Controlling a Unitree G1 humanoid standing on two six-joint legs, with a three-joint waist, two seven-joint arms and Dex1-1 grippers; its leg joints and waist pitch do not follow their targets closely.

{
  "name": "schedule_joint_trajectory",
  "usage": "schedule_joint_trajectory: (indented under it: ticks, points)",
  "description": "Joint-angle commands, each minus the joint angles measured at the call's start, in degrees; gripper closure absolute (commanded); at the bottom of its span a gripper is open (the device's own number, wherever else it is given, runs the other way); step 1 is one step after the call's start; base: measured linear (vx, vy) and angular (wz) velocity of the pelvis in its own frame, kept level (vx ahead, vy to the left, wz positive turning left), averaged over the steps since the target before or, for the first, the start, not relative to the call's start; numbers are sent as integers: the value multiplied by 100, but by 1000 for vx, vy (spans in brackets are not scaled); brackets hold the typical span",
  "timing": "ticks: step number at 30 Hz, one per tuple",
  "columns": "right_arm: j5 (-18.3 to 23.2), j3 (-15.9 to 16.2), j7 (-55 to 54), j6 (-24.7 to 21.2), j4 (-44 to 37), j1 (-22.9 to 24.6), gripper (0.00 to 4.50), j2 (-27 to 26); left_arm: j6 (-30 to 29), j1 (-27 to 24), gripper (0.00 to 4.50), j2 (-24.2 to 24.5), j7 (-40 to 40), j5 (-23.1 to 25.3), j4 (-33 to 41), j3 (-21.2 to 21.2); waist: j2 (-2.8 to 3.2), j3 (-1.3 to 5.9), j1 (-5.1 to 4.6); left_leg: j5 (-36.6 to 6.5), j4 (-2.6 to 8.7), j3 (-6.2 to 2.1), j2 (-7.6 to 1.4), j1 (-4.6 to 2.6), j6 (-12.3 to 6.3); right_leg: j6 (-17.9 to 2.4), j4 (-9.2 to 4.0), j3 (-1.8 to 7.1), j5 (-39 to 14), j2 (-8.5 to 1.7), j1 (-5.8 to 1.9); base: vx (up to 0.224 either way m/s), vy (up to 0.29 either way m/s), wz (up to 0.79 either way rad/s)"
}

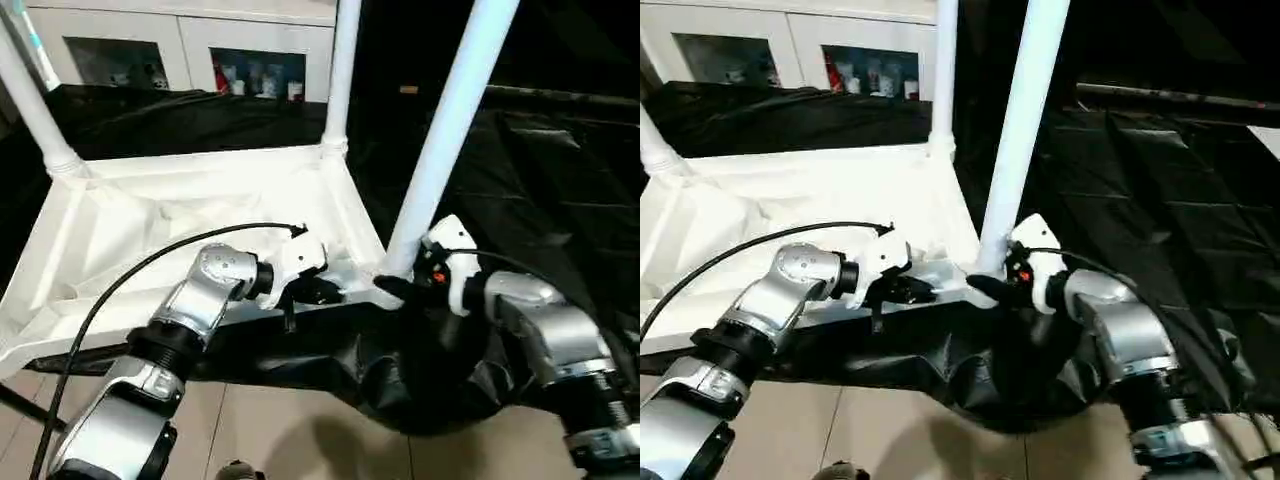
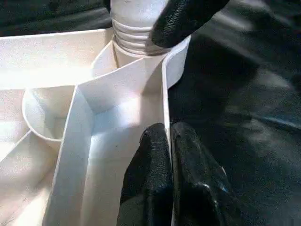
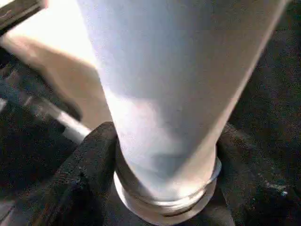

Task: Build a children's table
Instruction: Rotate leg to tighten

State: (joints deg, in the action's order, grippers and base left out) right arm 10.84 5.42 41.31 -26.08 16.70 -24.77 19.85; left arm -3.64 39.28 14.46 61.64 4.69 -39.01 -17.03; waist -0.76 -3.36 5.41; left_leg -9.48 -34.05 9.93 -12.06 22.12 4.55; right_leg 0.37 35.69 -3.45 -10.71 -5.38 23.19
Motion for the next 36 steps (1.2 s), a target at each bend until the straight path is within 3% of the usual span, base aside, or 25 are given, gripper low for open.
schedule_joint_trajectory:
  ticks: [1, 3, 4, 7, 10, 14, 16, 20, 22, 23, 25, 28, 30, 32, 33, 36]
  points:
    - [-59, -393, -961, 83, 425, -105, 178, -311, 7, 309, 450, -248, -566, 33, -126, 139, -60, 434, -16, -959, 383, 29, -66, -100, -85, -1292, -403, 202, -803, -252, -295, 0, 0, 0]
    - [-17, -841, -2160, 290, 997, -316, 180, -873, -183, 546, 450, -548, -1374, 200, -519, 195, -26, 441, -47, -966, 382, 30, -67, -108, -7, -1276, -399, 215, -828, -255, -269, 0, 0, 0]
    - [-7, -924, -2396, 340, 1115, -363, 180, -982, -227, 594, 450, -614, -1532, 227, -592, 205, -33, 439, -64, -1016, 389, 26, -58, -126, 87, -1276, -418, 208, -943, -256, -250, 0, 0, 0]
    - [-12, -1133, -3350, 694, 1701, -641, 180, -1493, -437, 822, 450, -987, -2236, 316, -966, 229, -26, 456, -64, -842, 383, 20, -45, -99, 56, -1247, -386, 209, -595, -235, -292, 0, 0, 0]
    - [-190, -929, -3642, 1007, 2114, -903, 180, -1954, -449, 1012, 450, -1350, -2699, 419, -1322, 166, -29, 455, -82, -856, 380, 28, -30, -98, 10, -1283, -399, 209, -482, -233, -302, 0, 0, 0]
    - [-378, -711, -3498, 1250, 2247, -1055, 180, -2157, -283, 1109, 450, -1474, -2730, 465, -1485, 133, -30, 456, -49, -821, 379, 28, -26, -86, -117, -1242, -402, 207, -376, -230, -324, 0, 0, 0]
    - [-381, -695, -3424, 1454, 2337, -1158, 124, -2141, -164, 1122, 450, -1431, -2593, 412, -1510, 130, -30, 445, -61, -947, 389, 26, -30, -99, -136, -1265, -417, 200, -498, -231, -325, 0, 0, 0]
    - [-435, -681, -3311, 1569, 2324, -1200, 91, -1999, 93, 1042, 450, -1311, -2239, 320, -1419, 126, -42, 442, -70, -1053, 398, 21, -33, -98, -144, -1222, -440, 200, -716, -238, -321, 0, 0, 0]
    - [-620, -585, -3263, 1673, 2239, -1192, 73, -1794, 246, 968, 450, -1215, -1956, 243, -1314, 135, -72, 445, -94, -941, 394, 22, -33, -78, -168, -1239, -421, 198, -581, -230, -334, 0, 0, 0]
    - [-673, -559, -3250, 1691, 2183, -1178, 64, -1744, 205, 952, 450, -1194, -1907, 219, -1287, 148, -58, 450, -87, -897, 390, 21, -33, -84, -177, -1259, -408, 197, -531, -233, -337, 0, 0, 0]
    - [-803, -440, -3077, 1606, 1820, -1080, 46, -1541, 394, 864, 450, -1073, -1631, 165, -1166, 133, -65, 454, -80, -710, 375, 28, -31, -68, -265, -1316, -381, 204, -271, -235, -356, 0, 0, 0]
    - [-800, -243, -2560, 981, 996, -770, 20, -1129, 447, 704, 450, -829, -1229, 57, -944, 156, -70, 447, -62, -617, 371, 34, -44, -91, -432, -1335, -368, 205, -72, -215, -345, 0, 0, 0]
    - [-769, -162, -2317, 700, 724, -642, 4, -960, 426, 656, 450, -743, -1099, 15, -877, 178, -70, 439, -35, -664, 383, 33, -63, -102, -429, -1320, -373, 209, -155, -220, -350, 0, 0, 0]
    - [-699, 69, -1752, 115, 270, -409, 4, -553, 468, 589, 450, -566, -890, -31, -789, 216, -56, 440, -32, -714, 388, 31, -58, -111, -380, -1327, -380, 207, -245, -215, -349, 0, 0, 0]
    - [-699, 69, -1752, 115, 270, -409, 4, -553, 468, 589, 450, -566, -890, -31, -789, 216, -47, 443, -27, -723, 386, 33, -62, -118, -369, -1334, -380, 213, -180, -207, -347, 0, 0, 0]
    - [-476, 135, -1151, -457, -212, -222, 4, -82, 509, 435, 450, -304, -377, -172, -505, 243, -36, 445, -27, -791, 390, 27, -71, -111, -314, -1351, -375, 216, -188, -225, -359, 0, 0, 0]
